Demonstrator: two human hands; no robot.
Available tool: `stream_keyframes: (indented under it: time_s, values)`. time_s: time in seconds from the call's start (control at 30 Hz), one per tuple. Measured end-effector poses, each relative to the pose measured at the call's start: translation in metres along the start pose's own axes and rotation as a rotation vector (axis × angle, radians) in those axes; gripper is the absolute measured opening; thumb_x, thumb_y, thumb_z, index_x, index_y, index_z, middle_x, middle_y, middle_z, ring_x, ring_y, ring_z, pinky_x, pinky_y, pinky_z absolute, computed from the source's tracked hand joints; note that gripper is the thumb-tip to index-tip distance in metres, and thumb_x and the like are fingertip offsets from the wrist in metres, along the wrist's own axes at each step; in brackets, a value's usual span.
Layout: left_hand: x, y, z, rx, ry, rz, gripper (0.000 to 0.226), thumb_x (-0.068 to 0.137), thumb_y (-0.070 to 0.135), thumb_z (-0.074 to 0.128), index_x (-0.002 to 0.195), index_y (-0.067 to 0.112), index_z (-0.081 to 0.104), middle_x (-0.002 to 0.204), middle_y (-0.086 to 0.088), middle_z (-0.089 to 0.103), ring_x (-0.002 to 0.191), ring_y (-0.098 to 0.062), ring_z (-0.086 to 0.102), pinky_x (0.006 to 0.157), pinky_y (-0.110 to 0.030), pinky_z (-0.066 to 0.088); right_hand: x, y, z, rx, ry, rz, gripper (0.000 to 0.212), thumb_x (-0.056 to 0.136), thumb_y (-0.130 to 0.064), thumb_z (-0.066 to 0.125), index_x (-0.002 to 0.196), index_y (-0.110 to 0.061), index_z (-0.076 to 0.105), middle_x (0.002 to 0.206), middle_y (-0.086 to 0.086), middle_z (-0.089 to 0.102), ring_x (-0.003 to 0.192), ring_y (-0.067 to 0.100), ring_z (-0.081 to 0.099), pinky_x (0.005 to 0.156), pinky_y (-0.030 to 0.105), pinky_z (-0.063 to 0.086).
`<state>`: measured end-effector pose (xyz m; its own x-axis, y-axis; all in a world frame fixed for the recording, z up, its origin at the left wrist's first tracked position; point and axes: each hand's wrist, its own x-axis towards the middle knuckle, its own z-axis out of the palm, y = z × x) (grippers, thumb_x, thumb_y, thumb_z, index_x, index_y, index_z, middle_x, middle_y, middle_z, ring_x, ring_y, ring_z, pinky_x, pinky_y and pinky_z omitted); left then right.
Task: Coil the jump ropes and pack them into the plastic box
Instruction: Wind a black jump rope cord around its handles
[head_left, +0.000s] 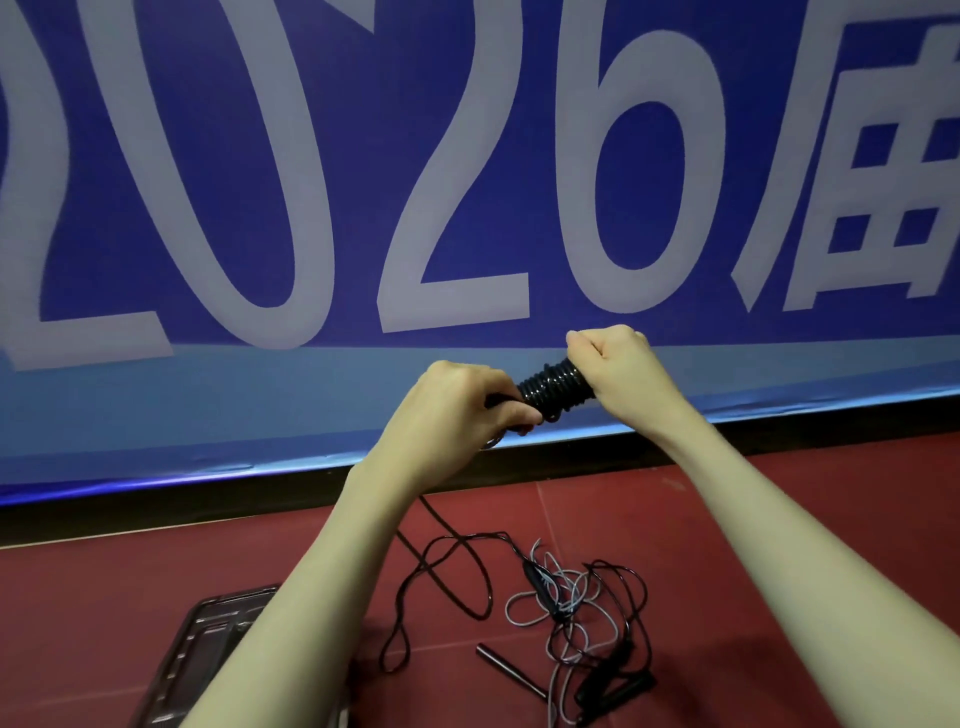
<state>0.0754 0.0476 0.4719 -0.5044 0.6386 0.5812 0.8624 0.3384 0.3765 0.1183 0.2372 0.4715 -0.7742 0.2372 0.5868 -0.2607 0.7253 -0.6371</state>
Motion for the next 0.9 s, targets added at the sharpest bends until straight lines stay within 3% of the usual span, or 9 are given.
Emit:
stream_keyframes:
  time_s: [0.17, 0.33, 0.4, 0.47, 0.57, 0.7, 0.8, 0.9]
  values:
    - [-0.001, -0.005, 0.001, -0.115, -0.024, -0.194, 0.038, 0.064, 0.039, 0.083, 0.063, 0.014, 0.054, 0.058, 0.002, 0.052, 0.053, -0.012, 0.038, 0.052, -0.027, 0.031, -0.005, 0.0, -0.008, 0.061, -0.209, 0.04, 0.044, 0.097, -0.015, 0.044, 0.056, -0.015, 0.028, 0.051, -0.002, 0.031, 0.046, 0.009, 0.024, 0.043, 0.021, 0.023]
    - [-0.004, -0.016, -0.004, -0.489, -0.093, -0.268, 0.027, 0.069, 0.027, 0.074, 0.066, 0.012, 0.053, 0.063, -0.004, 0.051, 0.06, -0.016, 0.043, 0.059, -0.026, 0.034, -0.005, -0.01, -0.008, 0.258, -0.27, 0.052, 0.041, 0.101, -0.016, 0.043, 0.061, -0.011, 0.034, 0.053, 0.003, 0.035, 0.045, 0.014, 0.03, 0.04, 0.023, 0.026]
    - [-0.004, -0.022, -0.003, -0.606, -0.079, -0.274, 0.022, 0.071, 0.034, 0.068, 0.067, 0.017, 0.054, 0.068, -0.01, 0.053, 0.065, -0.022, 0.045, 0.06, -0.031, 0.035, -0.005, -0.014, -0.006, 0.347, -0.29, 0.048, 0.04, 0.103, -0.018, 0.042, 0.064, -0.008, 0.039, 0.055, 0.011, 0.041, 0.042, 0.014, 0.032, 0.039, 0.022, 0.028]
    - [-0.004, -0.027, 0.001, -0.703, -0.088, -0.263, 0.032, 0.074, 0.051, 0.07, 0.068, 0.023, 0.054, 0.074, -0.015, 0.056, 0.065, -0.026, 0.048, 0.054, -0.029, 0.034, -0.005, -0.016, -0.005, 0.435, -0.297, 0.055, 0.04, 0.103, -0.018, 0.041, 0.065, -0.005, 0.043, 0.053, 0.012, 0.044, 0.039, 0.013, 0.032, 0.039, 0.021, 0.028]
    - [-0.006, -0.029, 0.011, -0.901, -0.082, -0.229, 0.051, 0.073, 0.068, 0.062, 0.074, 0.017, 0.053, 0.073, -0.014, 0.062, 0.058, -0.02, 0.059, 0.051, -0.022, 0.043, -0.003, -0.017, 0.0, 0.551, -0.263, 0.091, 0.042, 0.103, -0.016, 0.04, 0.062, -0.008, 0.041, 0.044, -0.003, 0.041, 0.037, 0.011, 0.032, 0.039, 0.02, 0.028]
    - [0.002, -0.013, 0.03, -1.195, 0.024, -0.365, 0.041, 0.085, 0.051, 0.047, 0.075, 0.011, 0.053, 0.064, -0.006, 0.059, 0.045, -0.008, 0.042, 0.039, -0.014, 0.03, -0.001, -0.014, 0.002, 0.629, -0.163, 0.153, 0.046, 0.103, -0.015, 0.041, 0.058, -0.009, 0.039, 0.043, -0.002, 0.04, 0.037, 0.012, 0.037, 0.04, 0.02, 0.028]
    - [0.007, -0.006, 0.034, -1.262, 0.082, -0.471, 0.038, 0.099, 0.04, 0.034, 0.082, 0.009, 0.05, 0.053, 0.003, 0.05, 0.041, -0.003, 0.029, 0.039, -0.014, 0.022, -0.002, -0.011, 0.006, 0.685, -0.085, 0.201, 0.045, 0.102, -0.014, 0.042, 0.058, -0.01, 0.039, 0.045, -0.003, 0.039, 0.038, 0.011, 0.045, 0.039, 0.02, 0.03]
    - [0.008, 0.002, 0.042, -1.29, 0.076, -0.485, 0.035, 0.104, 0.021, 0.031, 0.072, 0.017, 0.047, 0.049, 0.008, 0.033, 0.041, -0.004, 0.022, 0.042, -0.016, 0.021, -0.001, -0.011, 0.008, 0.789, 0.035, 0.276, 0.043, 0.101, -0.012, 0.044, 0.058, -0.012, 0.039, 0.045, -0.004, 0.04, 0.039, 0.011, 0.046, 0.038, 0.02, 0.03]
